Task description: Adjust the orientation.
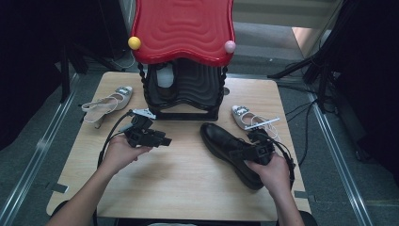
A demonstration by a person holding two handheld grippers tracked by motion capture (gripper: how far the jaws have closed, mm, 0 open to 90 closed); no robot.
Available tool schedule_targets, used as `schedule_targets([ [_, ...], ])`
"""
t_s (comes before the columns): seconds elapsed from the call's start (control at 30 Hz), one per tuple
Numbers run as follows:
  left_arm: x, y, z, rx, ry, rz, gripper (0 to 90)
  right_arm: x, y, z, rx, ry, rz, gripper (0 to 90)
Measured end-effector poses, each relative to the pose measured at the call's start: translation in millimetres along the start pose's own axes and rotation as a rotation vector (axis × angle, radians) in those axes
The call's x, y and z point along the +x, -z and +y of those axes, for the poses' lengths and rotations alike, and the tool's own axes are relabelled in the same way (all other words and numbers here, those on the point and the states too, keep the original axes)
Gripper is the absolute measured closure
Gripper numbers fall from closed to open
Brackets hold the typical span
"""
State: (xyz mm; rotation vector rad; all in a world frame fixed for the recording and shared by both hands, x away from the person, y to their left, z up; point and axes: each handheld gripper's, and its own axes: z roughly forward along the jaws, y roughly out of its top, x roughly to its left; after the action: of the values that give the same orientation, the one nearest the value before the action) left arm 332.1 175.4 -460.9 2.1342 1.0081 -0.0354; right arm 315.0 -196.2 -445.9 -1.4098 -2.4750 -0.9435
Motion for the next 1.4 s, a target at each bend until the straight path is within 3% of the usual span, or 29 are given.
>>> schedule_targets([
  [0.4,-1.2,0.4,-8.6,-0.004,0.024,-0.008,59.0,39.3,-43.3,26.8,0.045,0.092,0.041,83.1],
  [0.47,-2.1,0.6,-10.2,-0.004,0.013,-0.006,60.0,45.9,-50.5,30.6,0.051,0.108,0.041,83.1],
  [0.7,-3.4,1.0,-14.4,-0.004,0.014,-0.001,62.3,65.4,-74.9,39.1,0.066,0.125,0.061,83.0],
  [1.03,-1.7,-0.8,-17.5,-0.01,0.023,0.011,63.0,87.0,-96.9,44.8,0.039,0.15,0.054,81.8],
  [1.2,-1.4,-4.3,-18.6,-0.001,0.028,0.018,64.2,85.9,-96.5,43.6,0.05,0.156,0.054,73.2],
  [1.4,0.2,-5.2,-20.0,0.01,0.029,0.025,68.5,81.6,-77.3,40.2,0.032,0.154,0.077,69.3],
])
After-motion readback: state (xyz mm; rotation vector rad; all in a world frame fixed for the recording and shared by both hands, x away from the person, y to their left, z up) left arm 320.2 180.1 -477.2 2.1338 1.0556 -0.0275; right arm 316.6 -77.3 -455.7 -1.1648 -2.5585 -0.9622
